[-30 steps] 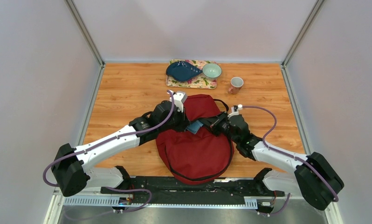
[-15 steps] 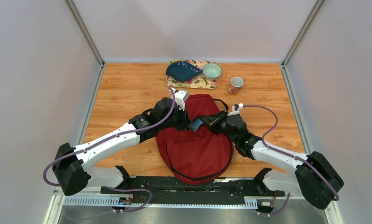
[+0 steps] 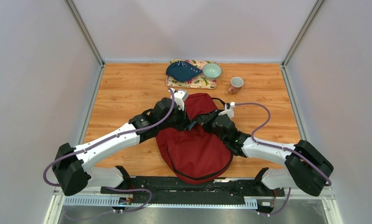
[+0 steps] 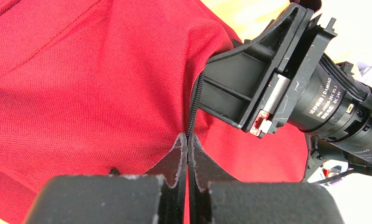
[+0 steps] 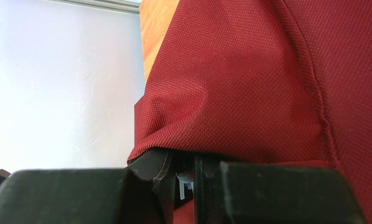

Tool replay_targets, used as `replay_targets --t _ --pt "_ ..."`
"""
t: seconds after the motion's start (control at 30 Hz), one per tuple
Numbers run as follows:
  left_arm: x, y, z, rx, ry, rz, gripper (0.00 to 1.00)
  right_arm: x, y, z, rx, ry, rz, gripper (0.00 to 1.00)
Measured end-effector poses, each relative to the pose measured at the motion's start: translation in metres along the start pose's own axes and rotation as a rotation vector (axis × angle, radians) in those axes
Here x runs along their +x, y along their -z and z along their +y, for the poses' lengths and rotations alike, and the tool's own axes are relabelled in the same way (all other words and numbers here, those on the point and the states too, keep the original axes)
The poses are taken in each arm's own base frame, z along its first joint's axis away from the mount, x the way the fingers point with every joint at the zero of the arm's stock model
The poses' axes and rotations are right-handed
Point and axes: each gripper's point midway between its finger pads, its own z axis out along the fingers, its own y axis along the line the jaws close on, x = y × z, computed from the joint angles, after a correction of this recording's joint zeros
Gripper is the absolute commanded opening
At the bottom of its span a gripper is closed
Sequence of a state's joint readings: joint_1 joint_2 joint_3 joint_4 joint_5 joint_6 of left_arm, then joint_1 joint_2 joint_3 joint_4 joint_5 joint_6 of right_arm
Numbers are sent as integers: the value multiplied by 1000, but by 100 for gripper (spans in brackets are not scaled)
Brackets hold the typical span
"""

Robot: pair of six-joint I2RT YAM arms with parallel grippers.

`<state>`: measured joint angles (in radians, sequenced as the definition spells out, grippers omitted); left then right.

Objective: Pack the student bag
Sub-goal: Place the personal item in the student bag.

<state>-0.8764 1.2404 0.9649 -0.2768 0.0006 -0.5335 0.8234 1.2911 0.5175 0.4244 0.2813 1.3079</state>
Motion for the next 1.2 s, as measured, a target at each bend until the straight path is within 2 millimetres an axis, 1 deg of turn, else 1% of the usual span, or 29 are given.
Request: replay_targets --t 0.07,0.13,0.2,0.23,0.3,0.37,0.4,0.43,0.5,0.57,0.63,0.7,0.8,0.83,0.9,0.93,1.03,1.1,1.2 --pt "1 -1 1 -3 6 -5 0 0 -4 1 6 4 -8 15" --pt "0 -1 3 -10 12 -10 0 1 -13 6 15 14 -8 15" --pt "-2 -2 6 -21 16 -20 0 4 -23 14 14 20 -5 20" --pt "-3 -2 6 -23 18 -24 0 5 -28 18 10 19 -4 26" --pt "-6 -1 6 -24 21 -33 0 7 -34 18 12 16 -1 36" --pt "-6 -1 7 -24 26 -37 0 10 -36 12 21 18 5 47" --pt "-6 0 7 -24 28 -39 0 11 -35 8 25 23 8 50" --pt "-5 0 8 -24 32 -41 0 11 -34 5 28 29 11 58" --pt "-4 2 8 -21 39 -45 0 13 -26 -2 33 49 21 63" --pt "-3 3 9 -16 44 -45 0 9 -10 -6 34 91 24 64" --pt "-2 5 10 -15 51 -44 0 0 6 -1 15 119 11 66" --pt "-1 6 13 -16 58 -46 0 -10 23 10 -21 146 -8 66" --pt "-2 8 16 -17 67 -49 0 -25 45 27 -77 163 -40 50" --pt "-2 9 17 -18 69 -51 0 -27 50 28 -87 167 -44 38" --pt "-2 10 16 -14 70 -52 0 -29 58 25 -92 175 -48 27" --pt "-2 10 16 -14 70 -53 0 -28 59 20 -84 180 -44 15" --pt "-1 12 16 -10 70 -51 0 -22 58 3 -33 205 -13 4" --pt "0 12 15 -6 71 -48 0 -17 56 -5 -10 222 10 0" --pt "2 12 15 -2 73 -41 0 -5 48 -15 26 248 63 0"
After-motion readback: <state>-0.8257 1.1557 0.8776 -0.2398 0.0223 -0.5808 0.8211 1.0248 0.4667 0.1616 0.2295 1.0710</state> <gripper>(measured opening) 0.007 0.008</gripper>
